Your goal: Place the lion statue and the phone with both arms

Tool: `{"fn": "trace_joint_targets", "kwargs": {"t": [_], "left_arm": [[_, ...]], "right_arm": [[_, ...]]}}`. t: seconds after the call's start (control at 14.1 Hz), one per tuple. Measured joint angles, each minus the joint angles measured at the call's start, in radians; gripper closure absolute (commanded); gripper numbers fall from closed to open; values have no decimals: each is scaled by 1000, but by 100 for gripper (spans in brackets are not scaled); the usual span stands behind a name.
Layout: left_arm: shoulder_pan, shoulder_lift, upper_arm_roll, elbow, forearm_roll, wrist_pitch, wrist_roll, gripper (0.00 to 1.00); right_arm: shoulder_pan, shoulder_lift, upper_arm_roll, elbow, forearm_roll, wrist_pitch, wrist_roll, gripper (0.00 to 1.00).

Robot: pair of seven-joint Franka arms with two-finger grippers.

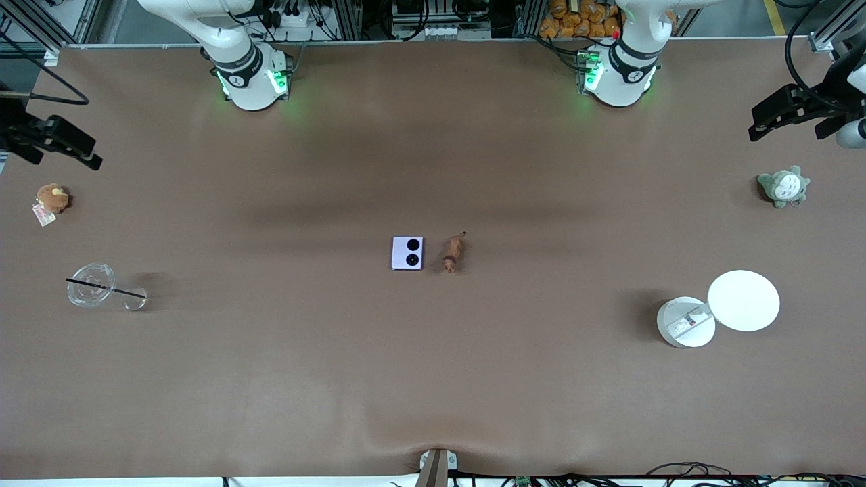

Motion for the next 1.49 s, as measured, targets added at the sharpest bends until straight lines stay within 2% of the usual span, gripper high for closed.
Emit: {"fn": "trace_joint_targets", "kwargs": {"t": [0.28,1.14,1.35,1.49], "left_arm": [[0,0,2,0,0,0,0,0],[-13,38,-2,-4,-1,-2,0,0],[-51,105,-52,-15,-1,11,-46,0],[-72,161,-101,-40,-2,74,-120,0]], "right_arm": [[0,44,0,32,0,-44,-10,0],[0,45,1,35,0,-49,-12,0],[0,45,2,36,0,-50,-12,0],[0,45,3,36,0,-50,-12,0]]}}
